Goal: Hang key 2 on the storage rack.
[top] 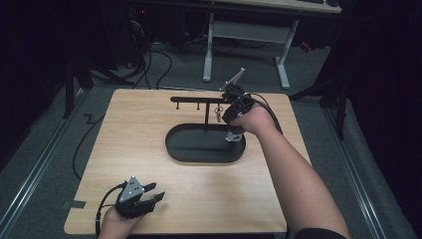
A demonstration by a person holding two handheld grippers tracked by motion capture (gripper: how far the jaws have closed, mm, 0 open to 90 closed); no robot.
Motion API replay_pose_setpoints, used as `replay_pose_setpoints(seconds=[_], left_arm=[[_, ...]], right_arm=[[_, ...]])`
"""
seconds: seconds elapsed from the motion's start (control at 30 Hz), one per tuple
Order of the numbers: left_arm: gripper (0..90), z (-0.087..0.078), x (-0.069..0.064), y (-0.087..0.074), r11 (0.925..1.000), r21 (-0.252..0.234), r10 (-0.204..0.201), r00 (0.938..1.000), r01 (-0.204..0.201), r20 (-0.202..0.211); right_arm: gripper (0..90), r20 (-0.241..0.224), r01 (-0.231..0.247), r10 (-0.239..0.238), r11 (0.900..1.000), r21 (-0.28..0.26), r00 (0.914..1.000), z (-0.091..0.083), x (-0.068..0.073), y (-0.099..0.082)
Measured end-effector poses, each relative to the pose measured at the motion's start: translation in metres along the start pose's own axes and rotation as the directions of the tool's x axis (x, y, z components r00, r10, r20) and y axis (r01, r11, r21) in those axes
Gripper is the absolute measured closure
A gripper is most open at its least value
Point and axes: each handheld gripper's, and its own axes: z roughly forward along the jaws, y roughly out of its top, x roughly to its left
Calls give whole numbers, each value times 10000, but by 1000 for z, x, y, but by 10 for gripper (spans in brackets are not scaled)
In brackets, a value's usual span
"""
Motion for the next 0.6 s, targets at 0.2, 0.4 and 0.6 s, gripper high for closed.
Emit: replay_pose_setpoints(seconds=[0.2, 0.4, 0.6], left_arm=[[502, 2, -2, 0, 9999, 88, 83, 10000, -83, 17], [484, 3, -2, 0, 10000, 86, 36, 10000, -36, 43], [465, 4, -2, -1, 9999, 132, 23, 9999, -25, 136]], right_arm=[[622, -122, 62, -64, 9998, -208, 9999, 4, 4, -22], [574, -189, 57, -63, 9995, -302, 9998, 10, 7, -45], [548, -217, -116, 99, 9968, -795, 9997, 17, 8, -72]])
